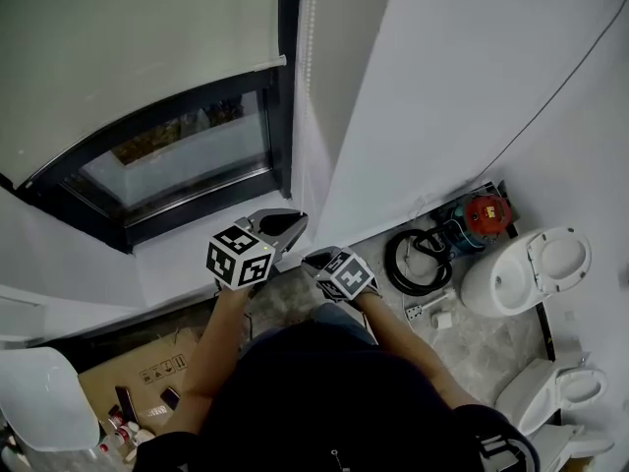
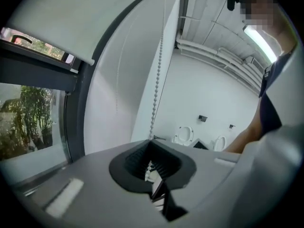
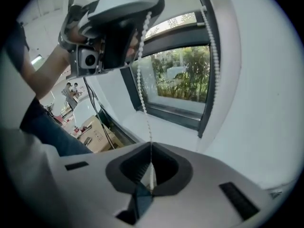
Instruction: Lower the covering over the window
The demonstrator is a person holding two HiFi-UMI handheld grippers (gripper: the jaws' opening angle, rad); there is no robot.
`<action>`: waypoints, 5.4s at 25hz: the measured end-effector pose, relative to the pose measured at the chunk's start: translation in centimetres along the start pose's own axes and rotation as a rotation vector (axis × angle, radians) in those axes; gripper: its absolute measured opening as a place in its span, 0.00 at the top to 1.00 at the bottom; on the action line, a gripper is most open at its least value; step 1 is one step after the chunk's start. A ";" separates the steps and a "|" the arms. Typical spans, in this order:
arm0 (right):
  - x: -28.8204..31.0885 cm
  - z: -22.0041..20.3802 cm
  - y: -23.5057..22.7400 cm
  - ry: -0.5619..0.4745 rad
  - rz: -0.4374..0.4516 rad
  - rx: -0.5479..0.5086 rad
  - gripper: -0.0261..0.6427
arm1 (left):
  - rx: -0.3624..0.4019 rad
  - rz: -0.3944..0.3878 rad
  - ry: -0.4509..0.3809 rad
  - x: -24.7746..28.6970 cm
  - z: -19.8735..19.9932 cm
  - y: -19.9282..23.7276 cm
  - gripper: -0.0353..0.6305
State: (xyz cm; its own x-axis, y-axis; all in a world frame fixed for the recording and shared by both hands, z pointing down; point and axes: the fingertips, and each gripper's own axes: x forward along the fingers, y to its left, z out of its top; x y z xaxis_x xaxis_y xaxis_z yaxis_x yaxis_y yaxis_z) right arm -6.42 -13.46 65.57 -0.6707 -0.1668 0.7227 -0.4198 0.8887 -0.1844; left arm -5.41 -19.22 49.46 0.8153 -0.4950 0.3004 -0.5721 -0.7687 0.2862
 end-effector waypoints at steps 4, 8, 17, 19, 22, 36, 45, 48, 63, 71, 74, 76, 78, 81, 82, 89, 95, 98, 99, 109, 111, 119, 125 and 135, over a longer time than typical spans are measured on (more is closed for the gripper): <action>-0.1 0.3 0.2 -0.003 0.000 -0.002 0.94 | -0.044 0.006 0.070 0.7 -3.2 0.9 0.93; -0.2 0.5 0.3 -0.006 0.001 -0.011 0.94 | -0.081 0.013 0.118 1.0 -6.0 1.5 0.93; -0.5 1.0 0.9 -0.012 0.005 -0.022 0.94 | -0.145 0.034 0.264 1.2 -12.5 2.8 0.93; -0.6 0.9 1.0 -0.013 0.006 -0.023 0.94 | -0.167 0.036 0.286 1.1 -13.9 2.9 0.93; -0.7 0.8 1.1 -0.015 0.003 -0.024 0.94 | -0.193 0.040 0.313 0.9 -15.6 3.0 0.93; -1.9 0.3 1.1 -0.034 -0.013 -0.021 0.94 | -0.206 0.048 0.344 1.4 -16.9 3.1 0.93; -6.2 3.0 0.1 -0.110 0.022 -0.003 0.83 | -0.211 0.052 0.340 1.5 -17.1 3.1 0.93; -9.2 6.6 0.5 -0.212 0.050 -0.042 0.75 | -0.208 0.048 0.338 1.9 -17.1 3.1 0.93; -13.3 15.4 0.2 -0.503 -0.021 -0.036 0.93 | -0.162 -0.040 0.368 4.5 -17.1 -1.0 0.93; -10.5 13.3 0.0 -0.455 -0.004 0.025 0.93 | -0.230 -0.081 0.430 4.2 -20.1 -2.1 0.93; -10.0 13.6 -0.6 -0.438 -0.031 -0.002 0.94 | -0.227 -0.064 0.430 4.3 -19.9 -1.3 0.93; -9.5 13.8 -0.7 -0.437 -0.035 0.003 0.94 | -0.231 -0.045 0.419 4.1 -20.1 -0.9 0.93; -9.1 14.1 -0.9 -0.440 -0.031 0.026 0.94 | -0.220 -0.033 0.416 3.9 -20.3 -0.5 0.93; -8.8 14.5 -1.4 -0.426 -0.039 0.031 0.94 | -0.187 -0.024 0.411 3.2 -20.1 -0.1 0.92; -8.7 14.5 -1.6 -0.420 -0.044 0.026 0.94 | -0.184 -0.013 0.388 2.8 -19.6 0.1 0.87; -8.6 14.9 -2.0 -0.436 -0.071 0.034 0.94 | -0.168 0.042 0.042 -2.1 -11.7 0.8 0.84; -8.3 15.2 -2.0 -0.457 -0.095 0.047 0.94 | -0.106 0.153 -0.106 -6.2 -6.2 1.8 0.84; -8.4 15.2 -2.2 -0.463 -0.144 0.022 0.94 | -0.038 0.233 -0.186 -7.9 -2.5 2.2 0.91; -8.6 15.3 -2.4 -0.464 -0.170 0.012 0.94 | -0.012 0.252 -0.208 -8.3 -1.2 2.1 0.93; -17.9 19.6 -4.6 -0.684 -0.566 -0.041 0.94 | 0.194 0.431 -0.312 -10.9 8.6 1.4 0.93; -20.7 21.1 -4.3 -0.743 -0.625 -0.066 0.94 | 0.218 0.494 -0.345 -12.0 10.3 1.5 0.93; -30.7 24.9 -2.6 -0.935 -0.761 -0.147 0.94 | 0.289 0.654 -0.457 -15.4 16.4 0.2 0.93; -33.7 25.4 -2.0 -0.984 -0.801 -0.183 0.94 | 0.329 0.662 -0.511 -16.6 18.6 -1.6 0.93; -31.1 23.8 -2.4 -0.903 -0.763 -0.174 0.94 | 0.300 0.672 -0.489 -16.3 17.2 -1.4 0.93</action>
State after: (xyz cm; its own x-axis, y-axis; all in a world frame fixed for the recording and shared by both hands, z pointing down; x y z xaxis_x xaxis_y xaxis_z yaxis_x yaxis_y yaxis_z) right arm 0.85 -20.54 27.68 -0.5012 -0.8546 -0.1358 -0.8547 0.4645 0.2317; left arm -16.40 -17.04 28.50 0.3007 -0.9457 -0.1236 -0.9528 -0.2922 -0.0820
